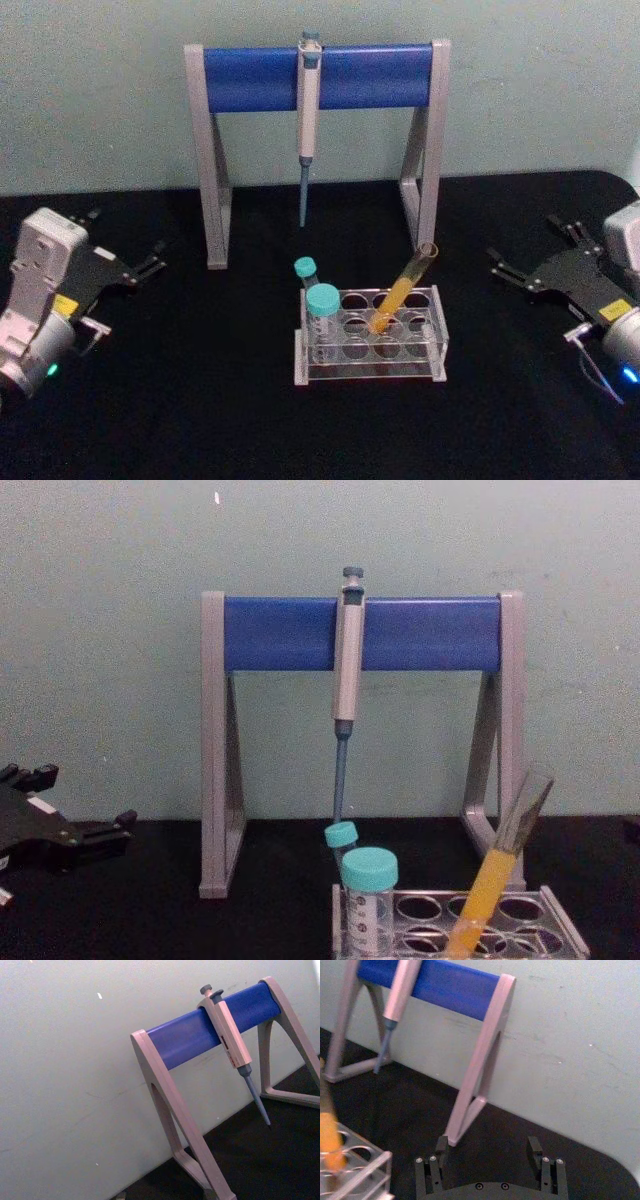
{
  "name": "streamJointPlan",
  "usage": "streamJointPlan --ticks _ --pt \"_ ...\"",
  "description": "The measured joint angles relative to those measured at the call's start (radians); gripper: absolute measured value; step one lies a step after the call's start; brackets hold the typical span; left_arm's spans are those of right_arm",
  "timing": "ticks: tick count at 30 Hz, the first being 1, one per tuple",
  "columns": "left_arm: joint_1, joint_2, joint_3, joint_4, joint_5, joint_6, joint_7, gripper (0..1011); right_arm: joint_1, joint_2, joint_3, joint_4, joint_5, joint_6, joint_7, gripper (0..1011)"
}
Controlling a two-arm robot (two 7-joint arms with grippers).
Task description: Pick up the test tube from the test tube rack, shake it, then place it back into the test tube rack.
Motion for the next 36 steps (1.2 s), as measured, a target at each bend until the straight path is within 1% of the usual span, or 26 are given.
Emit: streamJointPlan --ticks 2,3,6,7,9,10,12,13,16,21,26,28,31,35,36 --pt "0.000 0.000 0.000 0.000 0.000 0.000 0.000 1001 -0.019 0.010 0.014 -0.025 0.022 0.003 0.017 1000" --pt "0.000 0.000 0.000 0.000 0.000 0.000 0.000 1001 -0.039 0.019 0.027 -0.048 0.045 0.006 0.036 1000" --pt "0.000 0.000 0.000 0.000 0.000 0.000 0.000 1002 -0.069 0.033 0.045 -0.079 0.081 0.007 0.066 1000" --pt "0.000 0.000 0.000 0.000 0.000 0.000 0.000 1001 -0.089 0.041 0.059 -0.100 0.108 0.007 0.089 1000" --pt "0.000 0.000 0.000 0.000 0.000 0.000 0.000 1001 -0.109 0.048 0.070 -0.117 0.133 0.008 0.109 1000" --pt "0.000 0.000 0.000 0.000 0.000 0.000 0.000 1001 -0.127 0.053 0.081 -0.134 0.156 0.007 0.131 1000" --pt "0.000 0.000 0.000 0.000 0.000 0.000 0.000 1002 -0.143 0.057 0.090 -0.147 0.172 0.005 0.147 1000" --pt "0.000 0.000 0.000 0.000 0.000 0.000 0.000 1001 -0.160 0.060 0.098 -0.160 0.189 0.002 0.165 1000" --pt "0.000 0.000 0.000 0.000 0.000 0.000 0.000 1001 -0.187 0.063 0.109 -0.180 0.210 -0.002 0.193 1000" --pt "0.000 0.000 0.000 0.000 0.000 0.000 0.000 1001 -0.217 0.063 0.116 -0.199 0.219 -0.012 0.224 1000" --pt "0.000 0.000 0.000 0.000 0.000 0.000 0.000 1001 -0.236 0.056 0.115 -0.208 0.211 -0.031 0.256 1000" --pt "0.000 0.000 0.000 0.000 0.000 0.000 0.000 1001 -0.238 0.052 0.112 -0.208 0.205 -0.040 0.266 1000" --pt "0.000 0.000 0.000 0.000 0.000 0.000 0.000 1002 -0.235 0.034 0.101 -0.199 0.188 -0.058 0.291 1000" --pt "0.000 0.000 0.000 0.000 0.000 0.000 0.000 1001 -0.225 0.018 0.088 -0.188 0.174 -0.065 0.307 1000" --pt "0.000 0.000 0.000 0.000 0.000 0.000 0.000 1001 -0.217 0.009 0.081 -0.182 0.167 -0.066 0.315 1000"
